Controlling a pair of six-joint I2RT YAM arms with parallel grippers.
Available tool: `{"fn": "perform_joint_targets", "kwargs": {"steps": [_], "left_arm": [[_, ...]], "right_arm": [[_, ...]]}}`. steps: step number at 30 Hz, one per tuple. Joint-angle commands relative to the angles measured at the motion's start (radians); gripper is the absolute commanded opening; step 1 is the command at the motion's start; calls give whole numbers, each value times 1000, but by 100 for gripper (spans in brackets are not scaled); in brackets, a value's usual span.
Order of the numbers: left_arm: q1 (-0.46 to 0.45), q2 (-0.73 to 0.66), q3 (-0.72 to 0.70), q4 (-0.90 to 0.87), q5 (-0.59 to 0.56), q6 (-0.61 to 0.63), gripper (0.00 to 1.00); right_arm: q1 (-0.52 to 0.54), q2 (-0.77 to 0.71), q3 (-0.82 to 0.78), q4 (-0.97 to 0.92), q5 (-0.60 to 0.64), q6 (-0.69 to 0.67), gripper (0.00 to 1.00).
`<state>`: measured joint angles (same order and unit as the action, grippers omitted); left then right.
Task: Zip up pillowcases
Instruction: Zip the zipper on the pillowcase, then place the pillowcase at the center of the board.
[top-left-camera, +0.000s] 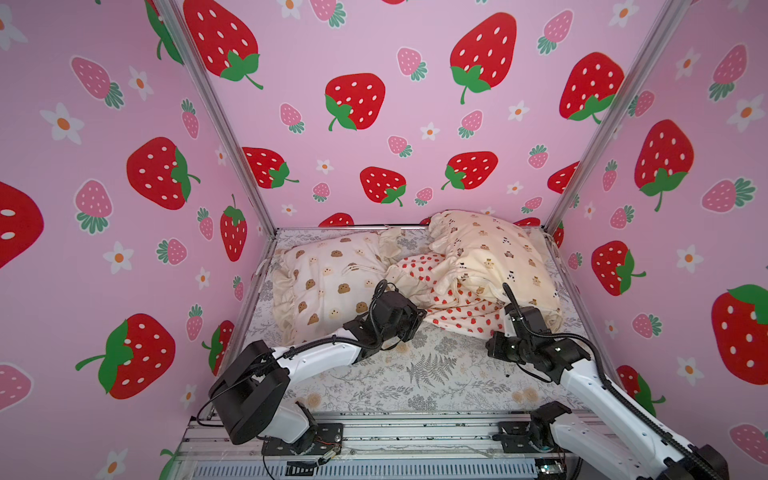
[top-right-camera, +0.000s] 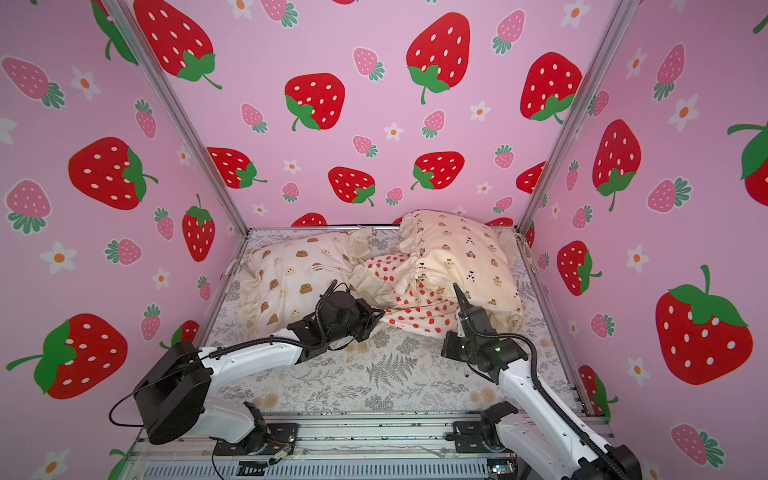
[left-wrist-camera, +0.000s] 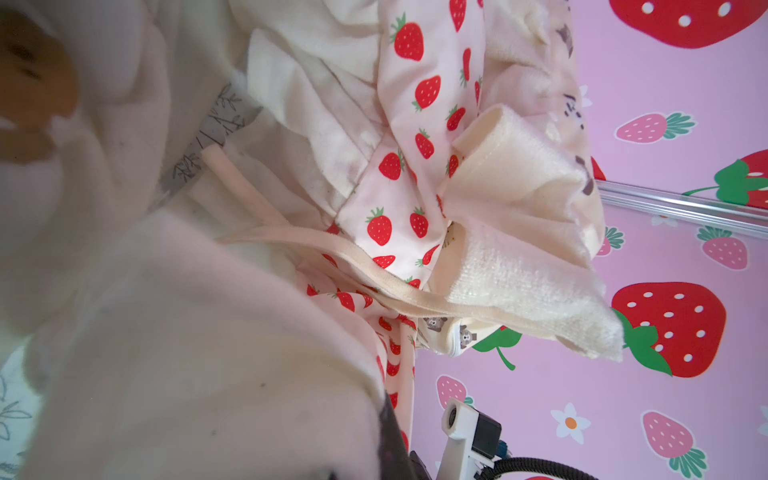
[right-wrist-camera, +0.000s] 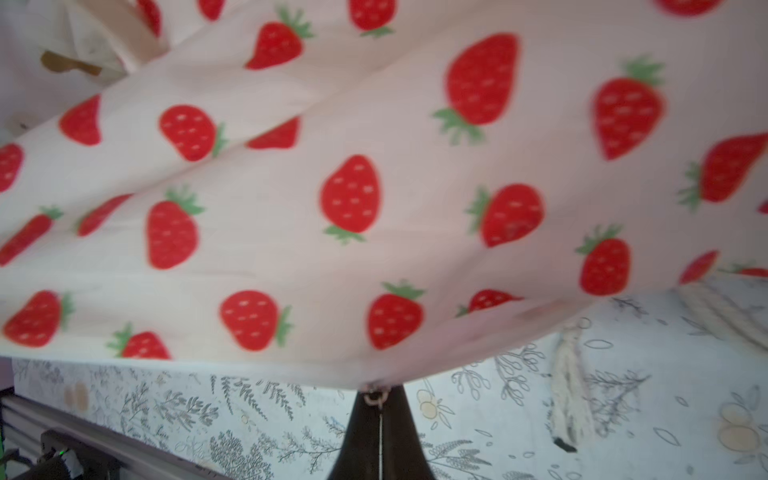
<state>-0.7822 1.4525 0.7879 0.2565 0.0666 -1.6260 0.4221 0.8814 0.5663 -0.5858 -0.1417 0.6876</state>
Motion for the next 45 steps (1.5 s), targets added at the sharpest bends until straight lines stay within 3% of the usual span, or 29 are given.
{"fn": "perform_joint_targets", "kwargs": {"steps": [1,10,16,23,25,26,28,30,32,39,45], "left_arm": [[33,-14,1,-22,10,29,0],[68,-12,6,-50,36,77,0],[43,37,43,-53,51,126,0],[-8,196,175,-22,95,194,0],[-12,197,189,-38,121,211,0],[-14,185,193,-38,127,233,3],[-25,159,234,-141,83,332,27],[-29,136,259,-263,29,393,36],[-30,103,215,-240,20,408,45],[-25,-45,198,-430,-53,566,70],[-15,-286,185,-692,-226,710,82]], "right_arm": [[-89,3,-11,-80,-6,3,0],[-340,113,22,-44,16,-42,0],[-505,175,48,28,23,-58,0],[-537,244,99,66,-10,-73,0],[-535,233,97,67,-46,-80,6],[-528,223,100,54,-46,-85,14],[-513,200,107,18,-36,-99,26],[-506,164,109,-11,-51,-101,32],[-486,127,119,-40,-52,-100,41],[-378,41,217,-208,-14,-103,69],[-201,-4,311,-315,26,-90,80]]}}
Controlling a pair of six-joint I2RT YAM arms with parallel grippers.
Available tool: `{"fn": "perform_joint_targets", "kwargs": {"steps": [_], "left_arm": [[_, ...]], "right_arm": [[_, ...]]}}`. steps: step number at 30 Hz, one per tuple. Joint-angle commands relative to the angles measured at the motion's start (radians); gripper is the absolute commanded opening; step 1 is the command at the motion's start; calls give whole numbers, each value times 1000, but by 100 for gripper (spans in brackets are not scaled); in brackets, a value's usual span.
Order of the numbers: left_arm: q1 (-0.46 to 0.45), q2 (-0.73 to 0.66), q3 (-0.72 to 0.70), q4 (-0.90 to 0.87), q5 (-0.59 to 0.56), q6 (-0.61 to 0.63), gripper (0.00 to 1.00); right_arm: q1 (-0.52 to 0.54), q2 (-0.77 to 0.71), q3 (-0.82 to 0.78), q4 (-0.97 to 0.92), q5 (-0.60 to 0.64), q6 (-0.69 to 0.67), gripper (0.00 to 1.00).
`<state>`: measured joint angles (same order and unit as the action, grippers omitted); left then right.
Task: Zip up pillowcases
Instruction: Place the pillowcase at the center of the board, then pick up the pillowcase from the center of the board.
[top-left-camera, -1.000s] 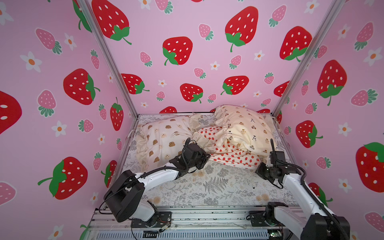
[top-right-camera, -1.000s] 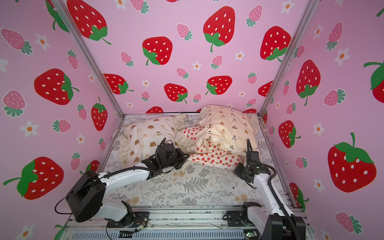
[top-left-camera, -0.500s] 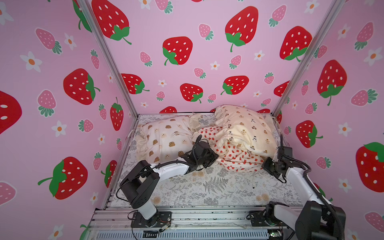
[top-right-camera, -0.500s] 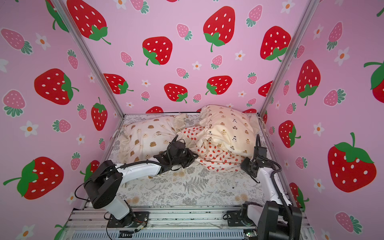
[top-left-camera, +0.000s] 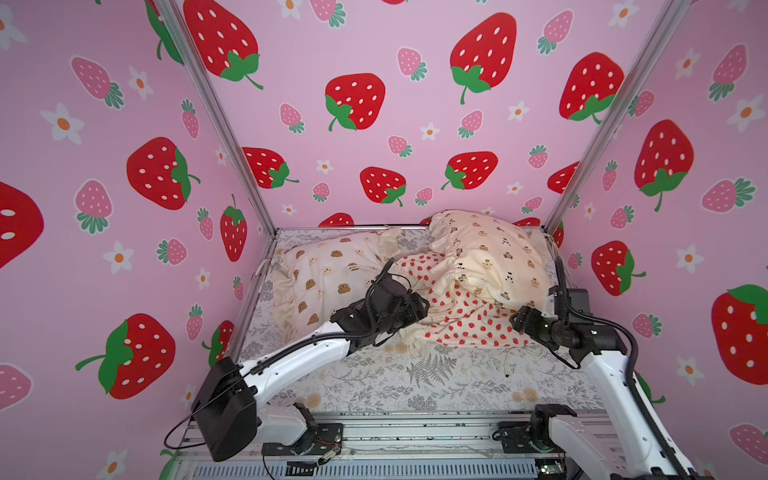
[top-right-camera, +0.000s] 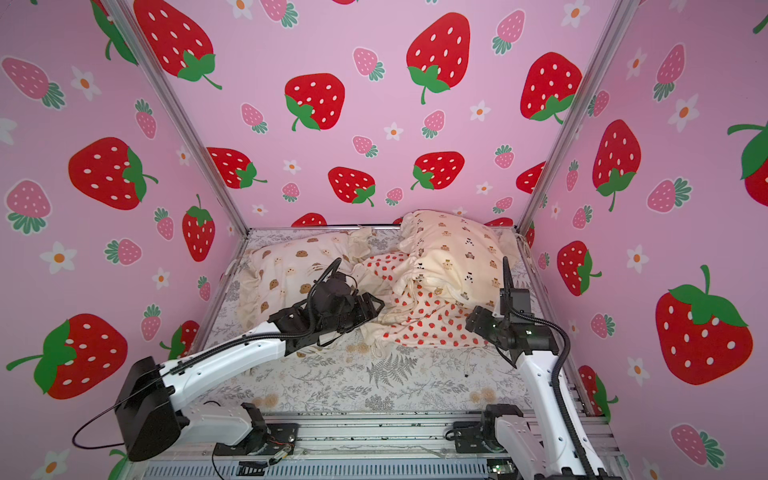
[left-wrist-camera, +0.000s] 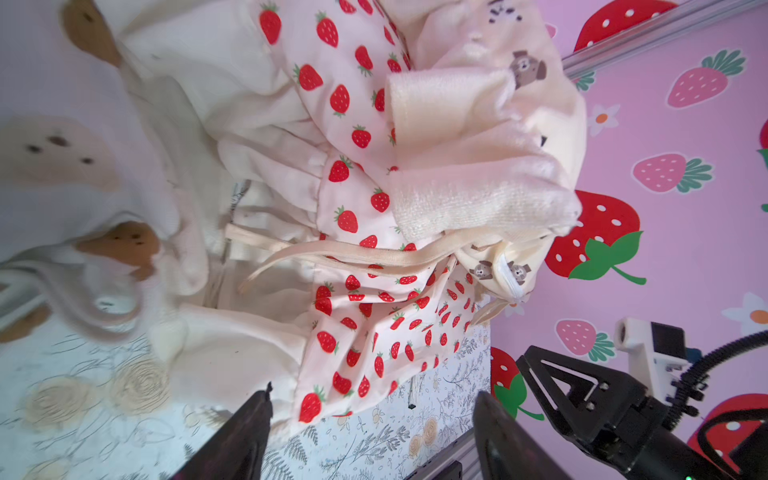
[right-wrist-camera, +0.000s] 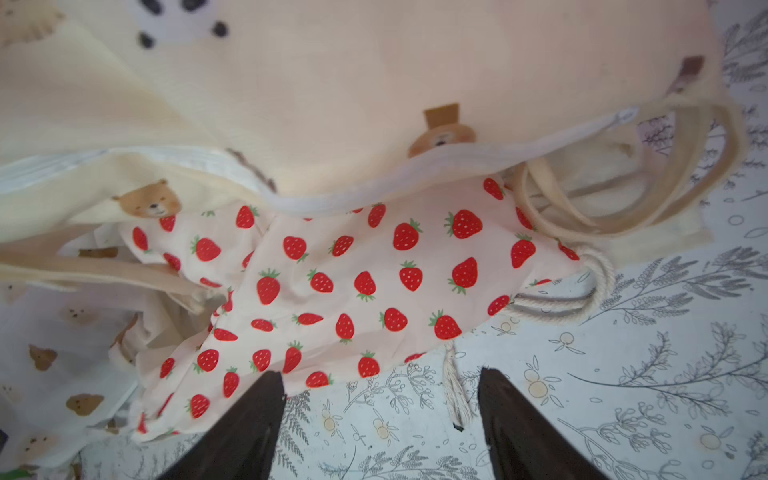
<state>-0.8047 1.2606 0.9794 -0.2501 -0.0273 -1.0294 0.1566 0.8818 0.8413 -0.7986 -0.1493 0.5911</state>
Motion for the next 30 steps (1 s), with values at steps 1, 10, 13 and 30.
{"fn": "perform_joint_targets", "kwargs": {"steps": [1,10,13,30], "left_arm": [[16,-138,-10,-234,-163,135,83],[184,-423,-74,-538,-287,136,88],[258,-466,-81,-608,-285,128,87],[931,-461,-319,-451,148,137,83]], "right_arm": [[104,2,53,-112,42,10,81],[562,203,93,91,123,130,81],[679,336,119,206,134,135,78],[823,981,609,377,251,102,61]]}}
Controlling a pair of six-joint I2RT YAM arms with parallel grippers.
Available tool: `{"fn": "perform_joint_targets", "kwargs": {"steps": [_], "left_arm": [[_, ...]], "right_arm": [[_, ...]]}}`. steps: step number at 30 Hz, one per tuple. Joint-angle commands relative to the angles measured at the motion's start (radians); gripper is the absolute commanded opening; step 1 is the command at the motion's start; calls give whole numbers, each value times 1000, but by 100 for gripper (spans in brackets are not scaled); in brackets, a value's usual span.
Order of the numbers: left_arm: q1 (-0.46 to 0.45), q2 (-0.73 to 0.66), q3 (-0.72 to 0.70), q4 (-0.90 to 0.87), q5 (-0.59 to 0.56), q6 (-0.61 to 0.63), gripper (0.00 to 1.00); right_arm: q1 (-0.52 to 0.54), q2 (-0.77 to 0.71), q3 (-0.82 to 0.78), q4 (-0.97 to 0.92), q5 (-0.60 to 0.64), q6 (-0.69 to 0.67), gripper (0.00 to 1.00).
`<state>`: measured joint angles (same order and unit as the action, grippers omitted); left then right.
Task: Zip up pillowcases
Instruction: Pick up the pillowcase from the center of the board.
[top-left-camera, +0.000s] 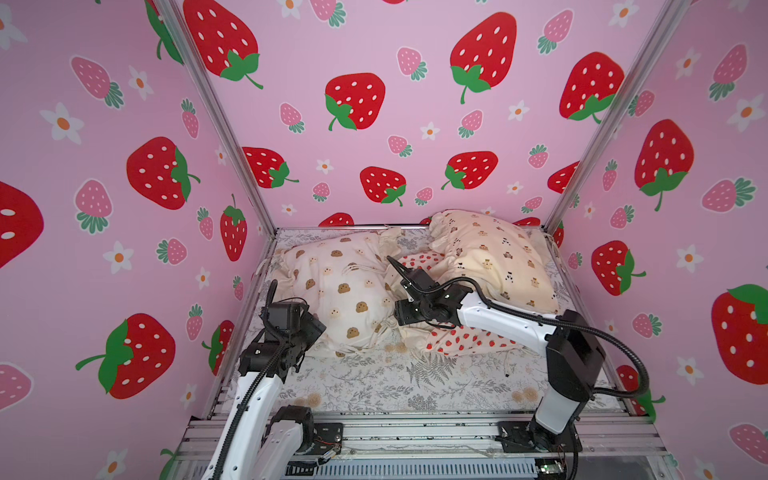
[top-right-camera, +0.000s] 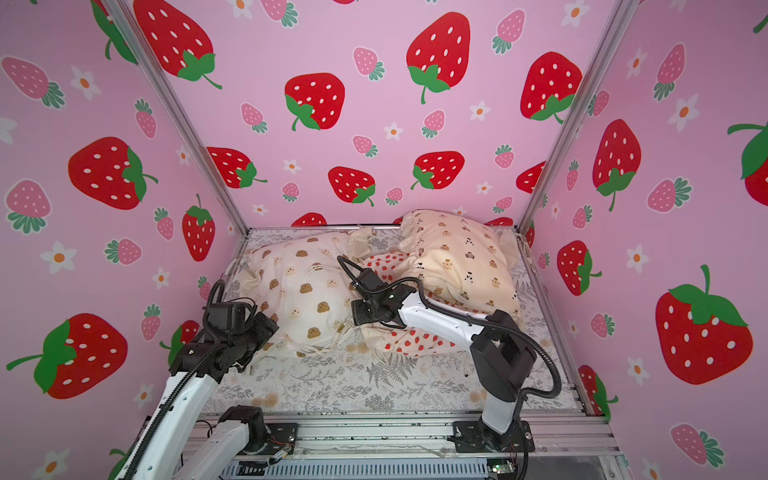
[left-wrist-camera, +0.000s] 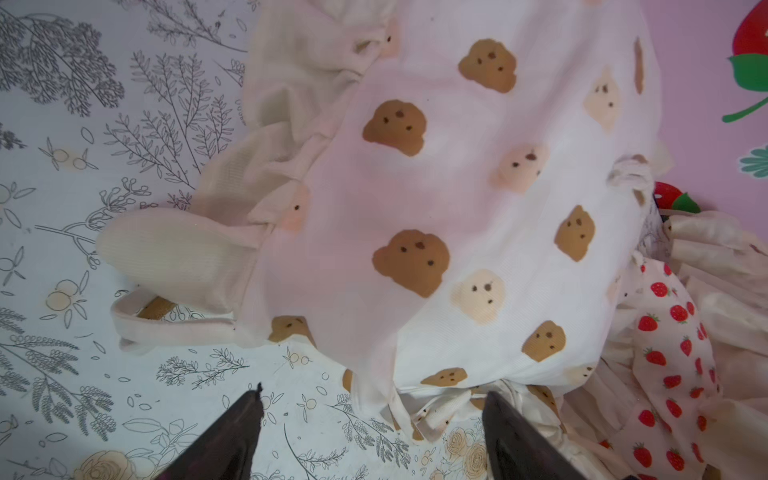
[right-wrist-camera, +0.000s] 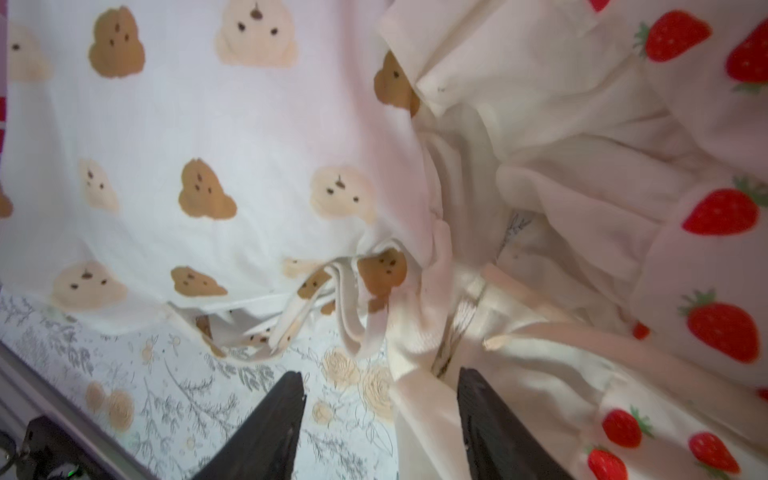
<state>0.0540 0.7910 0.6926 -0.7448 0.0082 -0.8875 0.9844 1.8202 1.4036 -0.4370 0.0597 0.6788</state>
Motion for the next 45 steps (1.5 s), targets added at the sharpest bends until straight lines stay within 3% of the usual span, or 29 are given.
{"fn": "perform_joint_targets", "kwargs": {"steps": [1,3,10,15,19,29,36,45], "left_arm": [[104,8,-53,62,136,-6,82],[161,12,-87,94,187,-5,81],[319,85,-164,158,271,2,76],[347,107,-212,230,286,-5,71],[347,121,-228,241,272,-2,67],[348,77,-231,233,275,10,71],[348,21,-157,158,286,62,81],[347,-5,42,-16,336,204,93]], "right_arm": [[-11,71,67,33,14,-2,62],[-25,125,117,14,-3,-5,66],[-38,251,195,-10,-67,-27,66],[-32,321,225,-4,-73,-47,64],[-24,359,255,24,-87,-79,53],[-23,369,326,39,-55,-119,8],[-23,283,366,22,-25,-151,0],[-76,139,396,-75,13,-142,0]]}}
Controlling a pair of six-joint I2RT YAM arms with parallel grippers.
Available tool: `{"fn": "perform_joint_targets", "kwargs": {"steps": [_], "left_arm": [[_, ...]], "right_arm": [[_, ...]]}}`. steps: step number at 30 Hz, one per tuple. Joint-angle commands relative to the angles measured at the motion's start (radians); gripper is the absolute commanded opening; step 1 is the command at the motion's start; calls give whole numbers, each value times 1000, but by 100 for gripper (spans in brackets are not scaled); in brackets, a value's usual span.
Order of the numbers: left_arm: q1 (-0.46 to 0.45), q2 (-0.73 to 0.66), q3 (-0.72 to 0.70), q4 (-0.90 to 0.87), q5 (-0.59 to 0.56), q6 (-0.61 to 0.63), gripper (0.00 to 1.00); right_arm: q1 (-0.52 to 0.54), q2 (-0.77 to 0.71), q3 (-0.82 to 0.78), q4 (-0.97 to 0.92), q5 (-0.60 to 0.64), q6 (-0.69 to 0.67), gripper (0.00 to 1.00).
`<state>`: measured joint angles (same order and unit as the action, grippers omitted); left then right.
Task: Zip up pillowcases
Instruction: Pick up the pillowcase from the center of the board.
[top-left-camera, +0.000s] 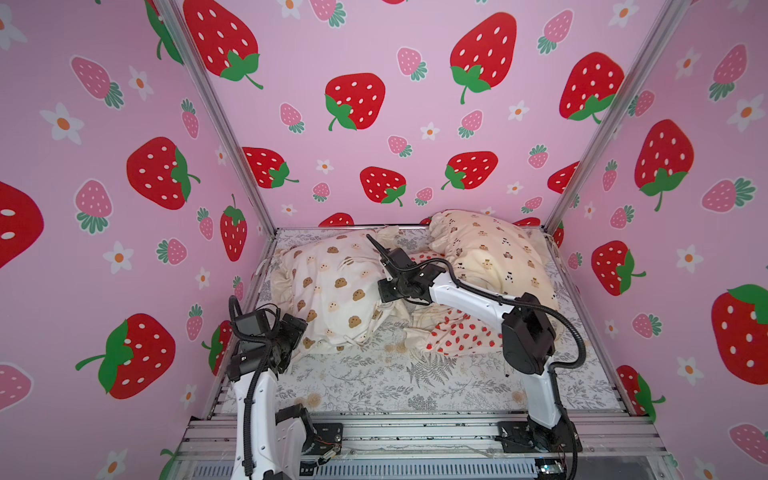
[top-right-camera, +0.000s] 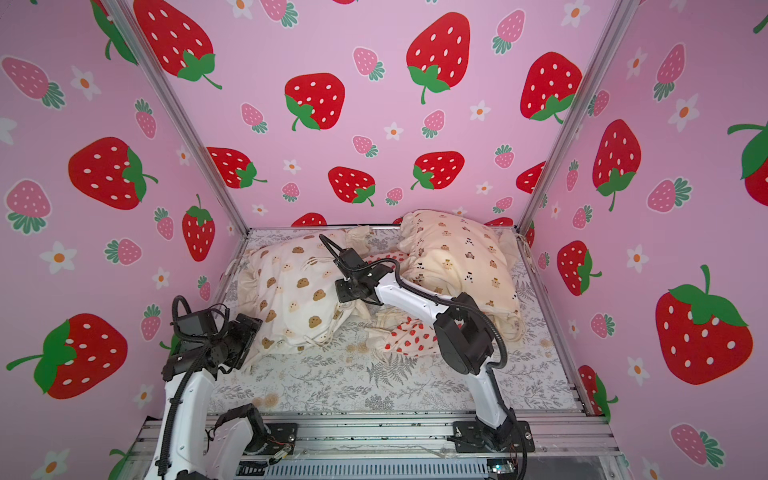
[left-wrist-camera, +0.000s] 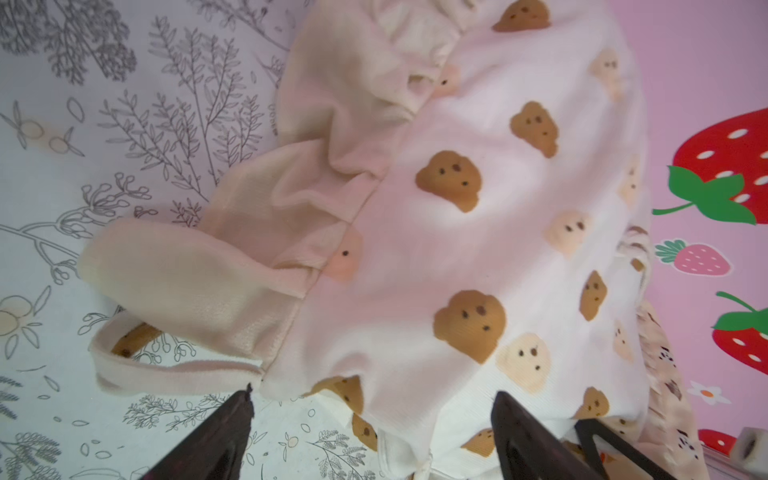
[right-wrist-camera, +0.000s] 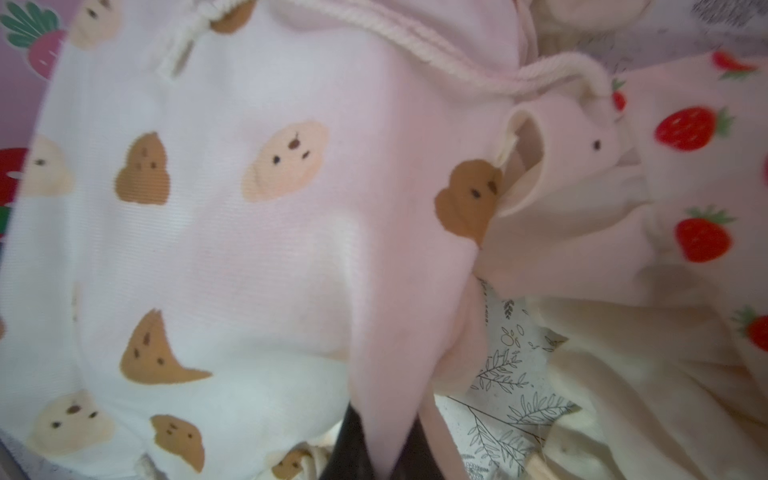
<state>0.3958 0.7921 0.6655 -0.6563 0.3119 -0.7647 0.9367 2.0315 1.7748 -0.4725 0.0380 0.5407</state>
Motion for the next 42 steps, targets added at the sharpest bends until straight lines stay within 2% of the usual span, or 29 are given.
{"fn": "perform_joint_targets", "kwargs": {"steps": [1,7,10,14,18,23,36,42], "left_arm": [[5,-6,83,-129,35,94,93],[-5,-67,72,-157,92,105,86],[-41,-72,40,-168,107,102,83],[-178,-36,6,-150,55,68,81],[-352,-29,-10,-151,-104,-12,79],[-436,-50,-119,-77,-137,-116,76],[-526,29,-256,96,-127,-238,68],[-550,42,-280,115,-205,-277,66]], "right_arm": [[-41,-88,16,-48,32,-2,0],[-103,-175,-49,-87,45,10,0],[-124,-195,-93,-90,45,19,0],[-134,-189,-136,-76,46,25,0],[-142,-183,-181,-50,42,36,0],[-150,-184,-225,-24,25,44,0],[-157,-204,-278,-4,17,48,0],[-158,-209,-285,4,13,50,0]]}}
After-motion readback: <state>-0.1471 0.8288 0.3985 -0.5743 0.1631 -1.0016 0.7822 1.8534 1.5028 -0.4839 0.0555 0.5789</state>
